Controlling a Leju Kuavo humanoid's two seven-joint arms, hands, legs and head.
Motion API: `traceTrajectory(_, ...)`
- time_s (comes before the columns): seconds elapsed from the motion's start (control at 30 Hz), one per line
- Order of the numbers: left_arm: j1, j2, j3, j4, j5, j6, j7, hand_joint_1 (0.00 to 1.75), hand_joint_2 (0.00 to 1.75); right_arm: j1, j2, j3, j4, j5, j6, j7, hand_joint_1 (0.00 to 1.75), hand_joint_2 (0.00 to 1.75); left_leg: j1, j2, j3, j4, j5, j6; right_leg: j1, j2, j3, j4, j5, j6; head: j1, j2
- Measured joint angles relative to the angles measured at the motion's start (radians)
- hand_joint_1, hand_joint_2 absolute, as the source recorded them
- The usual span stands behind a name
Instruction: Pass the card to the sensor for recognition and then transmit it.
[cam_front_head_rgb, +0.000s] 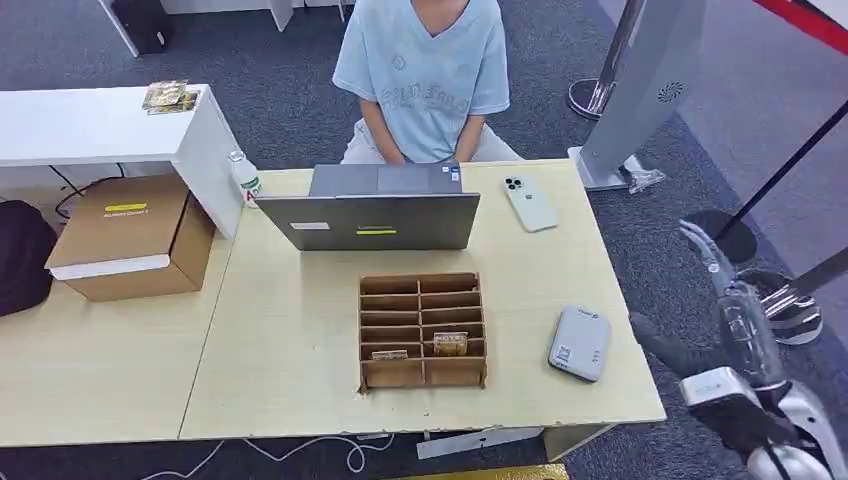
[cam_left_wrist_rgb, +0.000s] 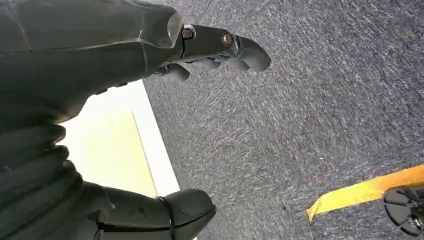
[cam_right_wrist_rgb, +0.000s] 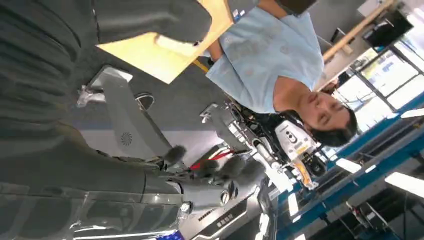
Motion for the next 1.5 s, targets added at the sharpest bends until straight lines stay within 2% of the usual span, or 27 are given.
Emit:
traceTrajectory(0.03, 0.000, 0.000, 0.000, 0.000, 0.000, -0.001, 0.000, 0.00, 1.75, -0.003, 0.000, 0.017, 0.001, 0.028, -0.007, 0.012, 1.03, 1.75, 0.000, 0.000, 0.000, 0.000, 0.000, 0.000, 0.000, 0.000, 0.000, 0.000, 0.000, 0.000, 0.000, 0.000)
traceTrajectory(0.07, 0.000, 0.000, 0.000, 0.000, -0.001, -0.002, 0.001, 0.00, 1.75, -0.007, 0.000, 0.034, 0.003, 0.058, -0.017, 0.024, 1.08, 1.75, 0.000, 0.000, 0.000, 0.000, 0.000, 0.000, 0.000, 0.000, 0.000, 0.000, 0.000, 0.000, 0.000, 0.000)
traceTrajectory(0.27, -0.003, 0.000, 0.000, 0.000, -0.004, -0.010, 0.002, 0.00, 1.75, -0.038, 0.002, 0.118, 0.021, 0.208, -0.073, 0.082, 0.94, 1.75, 0.000, 0.000, 0.000, 0.000, 0.000, 0.000, 0.000, 0.000, 0.000, 0.000, 0.000, 0.000, 0.000, 0.000)
traceTrajectory(0.3, -0.003, 0.000, 0.000, 0.000, -0.005, -0.010, 0.002, 0.00, 1.75, -0.042, 0.002, 0.128, 0.025, 0.220, -0.077, 0.087, 0.82, 1.75, 0.000, 0.000, 0.000, 0.000, 0.000, 0.000, 0.000, 0.000, 0.000, 0.000, 0.000, 0.000, 0.000, 0.000)
traceTrajectory(0.33, -0.003, 0.000, 0.000, 0.000, -0.007, -0.010, 0.002, 0.00, 1.75, -0.046, 0.003, 0.138, 0.029, 0.231, -0.082, 0.094, 0.51, 1.75, 0.000, 0.000, 0.000, 0.000, 0.000, 0.000, 0.000, 0.000, 0.000, 0.000, 0.000, 0.000, 0.000, 0.000)
traceTrajectory(0.37, -0.003, 0.000, 0.000, 0.000, -0.008, -0.011, 0.002, 0.00, 1.75, -0.051, 0.003, 0.149, 0.033, 0.238, -0.085, 0.099, 0.38, 1.75, 0.000, 0.000, 0.000, 0.000, 0.000, 0.000, 0.000, 0.000, 0.000, 0.000, 0.000, 0.000, 0.000, 0.000)
traceTrajectory(0.4, -0.003, 0.000, 0.000, 0.000, -0.010, -0.011, 0.002, 0.00, 1.75, -0.055, 0.004, 0.158, 0.036, 0.244, -0.085, 0.103, 0.38, 1.75, 0.000, 0.000, 0.000, 0.000, 0.000, 0.000, 0.000, 0.000, 0.000, 0.000, 0.000, 0.000, 0.000, 0.000)
traceTrajectory(0.47, -0.004, 0.000, 0.000, 0.000, -0.013, -0.011, 0.000, 0.00, 1.75, -0.064, 0.004, 0.181, 0.044, 0.250, -0.082, 0.112, 0.49, 1.75, 0.000, 0.000, 0.000, 0.000, 0.000, 0.000, 0.000, 0.000, 0.000, 0.000, 0.000, 0.000, 0.000, 0.000)
traceTrajectory(0.6, -0.005, 0.000, 0.001, 0.000, -0.019, -0.014, -0.001, 0.00, 1.75, -0.095, 0.005, 0.243, 0.080, 0.282, -0.060, 0.136, 0.52, 1.75, 0.000, 0.000, 0.000, 0.000, 0.000, 0.000, 0.000, 0.000, 0.000, 0.000, 0.000, 0.000, 0.000, 0.000)
traceTrajectory(0.63, -0.005, 0.000, 0.001, 0.000, -0.020, -0.014, -0.001, 0.00, 1.75, -0.103, 0.006, 0.259, 0.091, 0.289, -0.056, 0.139, 0.66, 1.75, 0.000, 0.000, 0.000, 0.000, 0.000, 0.000, 0.000, 0.000, 0.000, 0.000, 0.000, 0.000, 0.000, 0.000)
traceTrajectory(0.7, -0.005, 0.000, 0.001, 0.000, -0.021, -0.015, -0.002, 0.00, 1.75, -0.111, 0.007, 0.280, 0.106, 0.300, -0.055, 0.145, 0.72, 1.75, 0.000, 0.000, 0.000, 0.000, 0.001, 0.000, 0.000, -0.001, 0.000, 0.000, 0.000, 0.000, 0.000, 0.000)
traceTrajectory(0.73, -0.005, 0.000, 0.001, 0.000, -0.021, -0.015, -0.003, 0.00, 1.75, -0.115, 0.009, 0.289, 0.113, 0.308, -0.055, 0.149, 0.80, 1.75, 0.000, 0.000, 0.000, 0.000, 0.001, 0.000, 0.000, -0.001, 0.000, 0.000, 0.000, 0.000, 0.000, 0.000)
traceTrajectory(1.0, -0.005, 0.000, 0.001, 0.000, -0.036, -0.014, -0.019, 0.00, 1.75, -0.134, 0.022, 0.355, 0.164, 0.392, -0.078, 0.198, 0.82, 1.75, 0.000, 0.000, 0.000, 0.000, 0.001, 0.000, 0.000, -0.001, 0.000, 0.000, 0.000, 0.000, 0.000, 0.000)
traceTrajectory(1.03, -0.005, 0.000, 0.001, 0.000, -0.036, -0.014, -0.019, 0.00, 1.75, -0.134, 0.023, 0.360, 0.168, 0.392, -0.079, 0.198, 0.93, 1.75, 0.000, 0.000, 0.000, 0.000, 0.001, 0.000, 0.000, 0.000, 0.000, 0.000, 0.000, 0.000, 0.000, 0.000)
traceTrajectory(1.1, -0.006, 0.000, 0.001, 0.000, -0.036, -0.014, -0.019, 0.00, 1.75, -0.135, 0.026, 0.369, 0.174, 0.393, -0.079, 0.199, 0.91, 1.75, 0.000, 0.000, 0.000, 0.000, 0.001, 0.000, 0.000, 0.000, 0.000, 0.000, 0.000, 0.000, 0.000, 0.000)
traceTrajectory(1.17, -0.005, 0.001, 0.001, 0.000, -0.037, -0.014, -0.019, 0.00, 1.75, -0.136, 0.027, 0.371, 0.179, 0.403, -0.080, 0.204, 1.06, 1.75, 0.000, 0.000, 0.000, 0.000, 0.001, 0.000, 0.000, 0.000, 0.000, 0.000, 0.000, 0.000, 0.000, 0.000)
traceTrajectory(1.2, -0.005, 0.001, 0.001, 0.000, -0.039, -0.014, -0.019, 0.00, 1.75, -0.136, 0.027, 0.372, 0.182, 0.412, -0.082, 0.207, 1.24, 1.75, 0.000, 0.000, 0.000, 0.000, 0.001, 0.000, 0.000, 0.000, 0.000, 0.000, 0.000, 0.000, 0.000, 0.000)
traceTrajectory(1.3, -0.006, 0.000, 0.001, 0.000, -0.043, -0.015, -0.021, 0.00, 1.75, -0.136, 0.032, 0.381, 0.192, 0.431, -0.085, 0.213, 0.72, 1.75, 0.000, 0.000, 0.000, 0.000, 0.001, 0.000, 0.000, 0.000, 0.000, 0.000, 0.000, 0.000, 0.000, 0.000)
traceTrajectory(1.43, -0.005, 0.000, 0.001, 0.000, -0.048, -0.014, -0.022, 0.00, 1.75, -0.141, 0.038, 0.396, 0.212, 0.447, -0.085, 0.213, 0.94, 1.75, 0.000, 0.000, 0.000, 0.000, 0.001, 0.000, 0.000, 0.000, 0.000, 0.000, 0.000, 0.000, 0.000, 0.000)
traceTrajectory(1.5, -0.005, 0.000, 0.001, 0.000, -0.049, -0.014, -0.023, 0.00, 1.75, -0.147, 0.041, 0.402, 0.224, 0.455, -0.085, 0.213, 0.94, 1.75, 0.000, 0.000, 0.000, 0.000, 0.001, 0.000, 0.000, 0.000, 0.000, 0.000, 0.000, 0.000, 0.000, 0.000)
